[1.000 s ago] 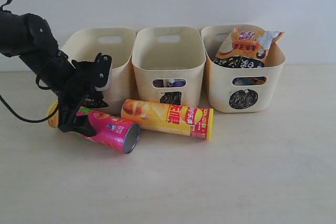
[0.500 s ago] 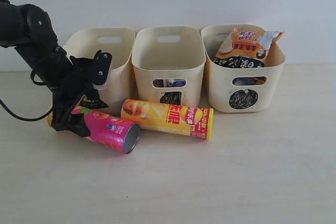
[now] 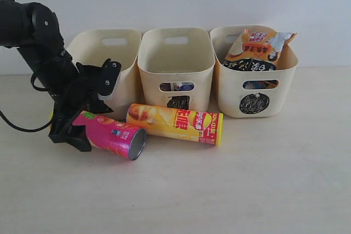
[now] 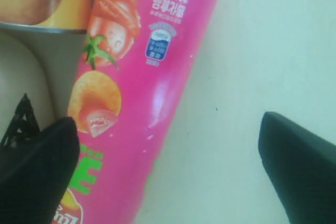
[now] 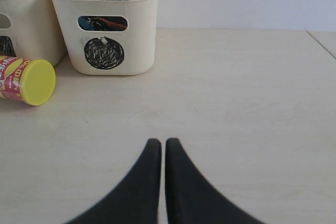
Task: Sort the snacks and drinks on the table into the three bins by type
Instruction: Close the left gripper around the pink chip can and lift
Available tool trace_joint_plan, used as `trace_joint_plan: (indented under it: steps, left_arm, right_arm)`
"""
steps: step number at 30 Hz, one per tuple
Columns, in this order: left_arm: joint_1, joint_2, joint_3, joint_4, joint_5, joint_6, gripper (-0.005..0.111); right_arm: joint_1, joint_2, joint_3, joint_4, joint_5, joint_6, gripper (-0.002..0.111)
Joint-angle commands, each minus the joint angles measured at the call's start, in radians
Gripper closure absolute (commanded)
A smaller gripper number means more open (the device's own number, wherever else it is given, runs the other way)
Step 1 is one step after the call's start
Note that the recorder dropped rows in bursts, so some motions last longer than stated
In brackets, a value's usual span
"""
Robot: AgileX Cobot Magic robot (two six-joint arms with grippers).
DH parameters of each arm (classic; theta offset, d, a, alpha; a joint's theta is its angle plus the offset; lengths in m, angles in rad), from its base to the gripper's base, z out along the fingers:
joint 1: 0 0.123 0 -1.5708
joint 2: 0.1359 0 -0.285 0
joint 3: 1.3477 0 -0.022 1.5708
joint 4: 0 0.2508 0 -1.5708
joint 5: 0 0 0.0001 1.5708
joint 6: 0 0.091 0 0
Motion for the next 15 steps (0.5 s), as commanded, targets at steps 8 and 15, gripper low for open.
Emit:
trace_joint_plan:
  steps: [8,15]
  left_arm:
    - [-0.023,0.063,0.029,0.049,-0.093,0.007,0.023]
    - [-0.023,0.140,0.029,0.060,-0.139,0.007,0.026]
  right_arm:
    - [-0.002,-0.007,-0.001,0.001,-0.003,0.001,0.108]
    - [-0.002,-0.007,-0.001,0.001,-0.003,0.001,0.108]
